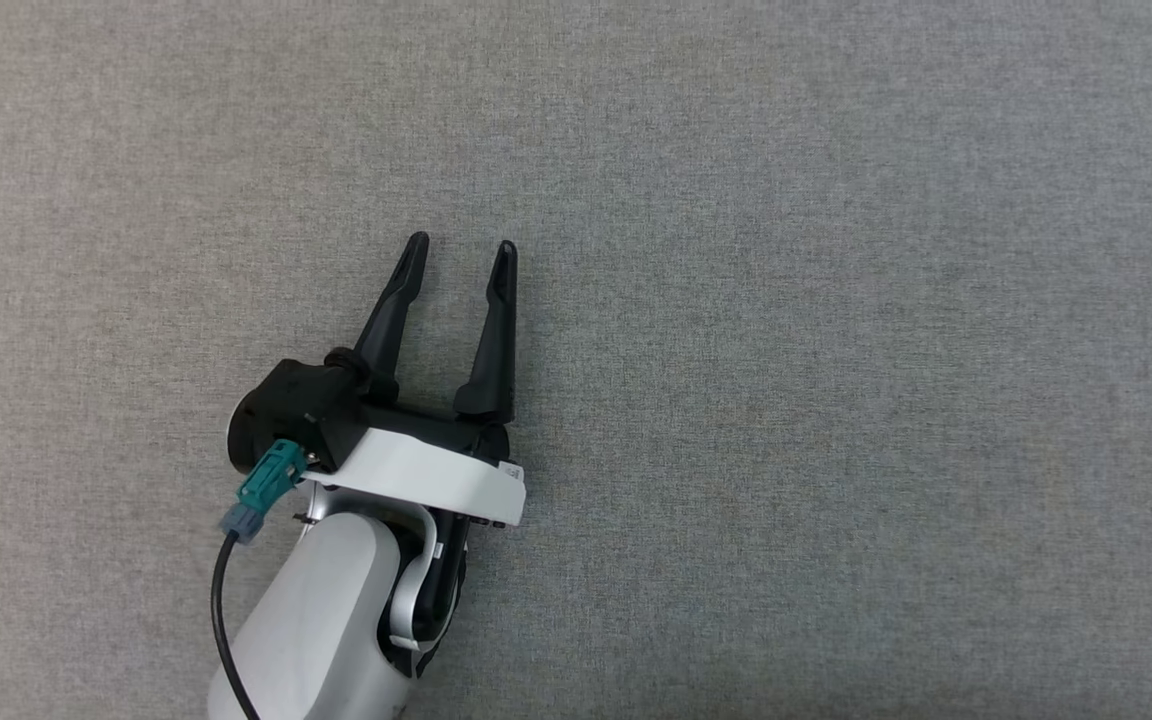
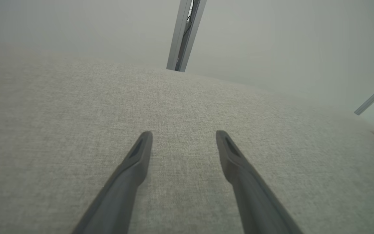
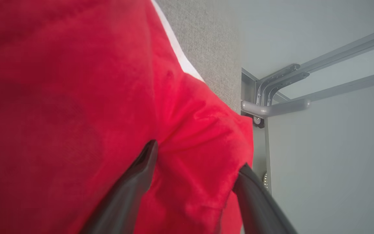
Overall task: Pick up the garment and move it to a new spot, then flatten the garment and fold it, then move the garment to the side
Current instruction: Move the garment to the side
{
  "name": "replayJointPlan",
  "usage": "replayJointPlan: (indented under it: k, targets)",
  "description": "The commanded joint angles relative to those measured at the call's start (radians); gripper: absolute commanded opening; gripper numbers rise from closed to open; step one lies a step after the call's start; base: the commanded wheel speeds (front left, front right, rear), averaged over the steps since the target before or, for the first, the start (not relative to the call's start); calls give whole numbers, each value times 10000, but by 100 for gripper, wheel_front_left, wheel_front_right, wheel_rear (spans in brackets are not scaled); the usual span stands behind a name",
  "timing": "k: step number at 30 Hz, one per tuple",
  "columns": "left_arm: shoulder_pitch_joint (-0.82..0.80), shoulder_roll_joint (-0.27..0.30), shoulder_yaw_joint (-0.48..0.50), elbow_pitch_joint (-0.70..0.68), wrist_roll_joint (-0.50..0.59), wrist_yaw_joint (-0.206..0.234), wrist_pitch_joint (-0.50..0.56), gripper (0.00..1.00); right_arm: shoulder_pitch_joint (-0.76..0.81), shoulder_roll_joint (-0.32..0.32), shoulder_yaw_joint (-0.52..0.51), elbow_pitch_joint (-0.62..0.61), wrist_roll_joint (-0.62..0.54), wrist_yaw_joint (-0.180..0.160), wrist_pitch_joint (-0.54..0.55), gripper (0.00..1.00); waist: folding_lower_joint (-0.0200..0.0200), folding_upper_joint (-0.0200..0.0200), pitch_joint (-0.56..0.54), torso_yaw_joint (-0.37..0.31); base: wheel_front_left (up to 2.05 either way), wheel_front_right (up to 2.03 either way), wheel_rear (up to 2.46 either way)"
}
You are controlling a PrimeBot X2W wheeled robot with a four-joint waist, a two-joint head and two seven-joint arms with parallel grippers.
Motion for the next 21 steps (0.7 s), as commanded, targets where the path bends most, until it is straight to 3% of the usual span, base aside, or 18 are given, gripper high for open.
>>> replayJointPlan:
  k: [1,13,18,21]
  targets:
    - [-68,47,57,40,-16,62,-23,100,-52,101,74,45,-80,18,78,100,0,-1,-69,-22,0,0,0]
    - [421,47,382,80,-104,-47,-24,100,-769,103,60,88,-299,9,589,100,0,-1,-1320,-273,0,0,0]
    - [768,47,597,88,-20,-81,-23,100,-1159,514,81,-512,-410,9,398,100,0,-1,-2003,-426,0,0,0]
    - [983,45,783,102,109,-139,-23,100,-1449,1073,43,-1020,-347,9,228,100,0,-1,-2422,-527,0,0,0]
